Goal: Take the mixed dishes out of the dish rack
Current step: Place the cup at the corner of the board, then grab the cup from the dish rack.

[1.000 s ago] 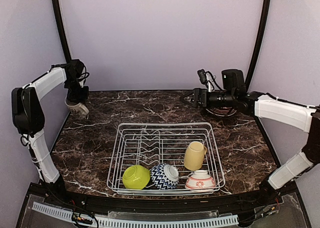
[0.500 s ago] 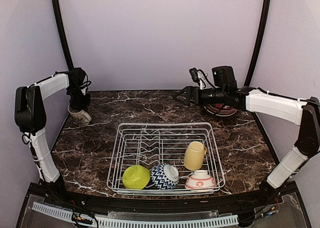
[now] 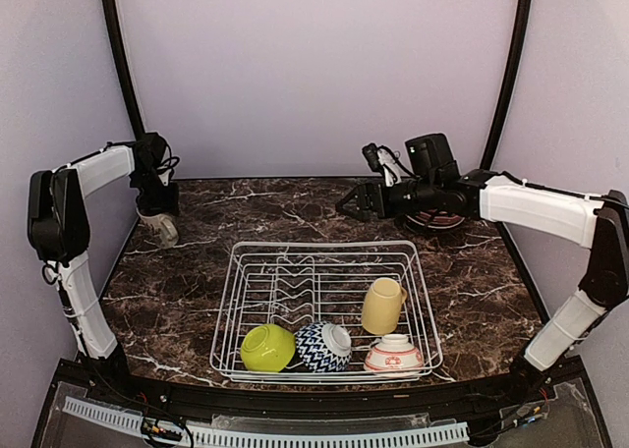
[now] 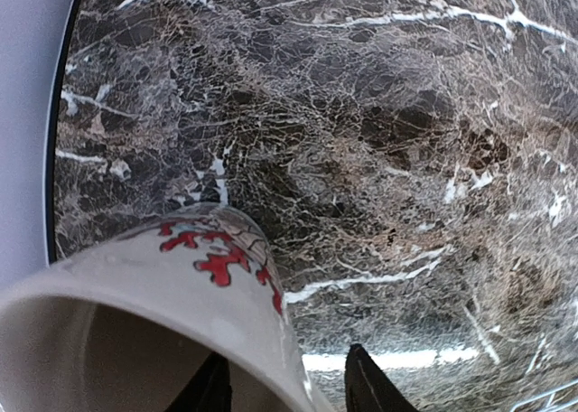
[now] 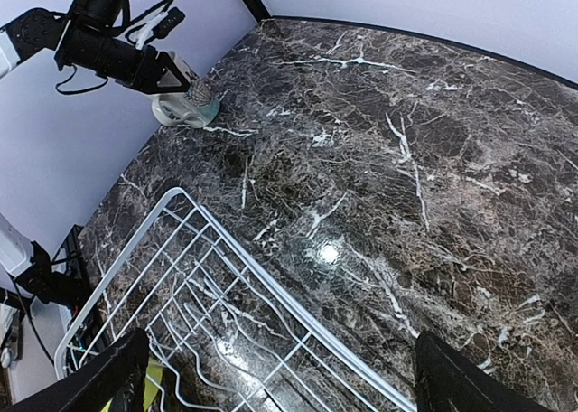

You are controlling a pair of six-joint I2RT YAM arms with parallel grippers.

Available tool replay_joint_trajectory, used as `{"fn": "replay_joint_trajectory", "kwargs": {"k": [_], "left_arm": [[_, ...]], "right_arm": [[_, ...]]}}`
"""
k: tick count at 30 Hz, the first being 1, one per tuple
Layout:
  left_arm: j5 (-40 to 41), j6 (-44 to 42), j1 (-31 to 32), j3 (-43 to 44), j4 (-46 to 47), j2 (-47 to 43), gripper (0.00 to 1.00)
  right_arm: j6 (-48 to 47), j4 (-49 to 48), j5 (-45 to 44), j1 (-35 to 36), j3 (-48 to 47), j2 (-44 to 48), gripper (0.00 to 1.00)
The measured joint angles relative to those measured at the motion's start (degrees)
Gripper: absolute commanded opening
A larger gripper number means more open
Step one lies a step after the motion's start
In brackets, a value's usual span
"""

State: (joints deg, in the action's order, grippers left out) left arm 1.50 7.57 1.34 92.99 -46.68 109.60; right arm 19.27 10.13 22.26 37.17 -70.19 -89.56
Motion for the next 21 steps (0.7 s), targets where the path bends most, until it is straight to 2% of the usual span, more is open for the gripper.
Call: {"fn": "replay_joint_trajectory", "kwargs": {"k": [5, 10, 16, 21], "left_arm": [[-0.17, -0.11, 0.17, -2.75, 1.36, -2.89, 0.63], [0.04, -0.22, 1.36, -6.23, 4.11, -10.45, 0.74], [0.09, -0.74, 5.22, -11.74, 10.14, -22.73, 0.82], [-0.35, -0.96, 7.98, -15.3, 15.85, -29.81, 0.84]], "right_arm": [[-1.62, 5.31, -4.13, 1.42, -2.03, 0.0, 0.99], [-4.11, 9.75, -7.41, 2.91, -3.41, 0.09, 0.99], [-9.51, 19.98, -10.21, 6.47, -3.41, 0.7, 0.99], [-12.9, 30.32, -11.58, 9.7, -3.39, 2.73, 0.99]]}}
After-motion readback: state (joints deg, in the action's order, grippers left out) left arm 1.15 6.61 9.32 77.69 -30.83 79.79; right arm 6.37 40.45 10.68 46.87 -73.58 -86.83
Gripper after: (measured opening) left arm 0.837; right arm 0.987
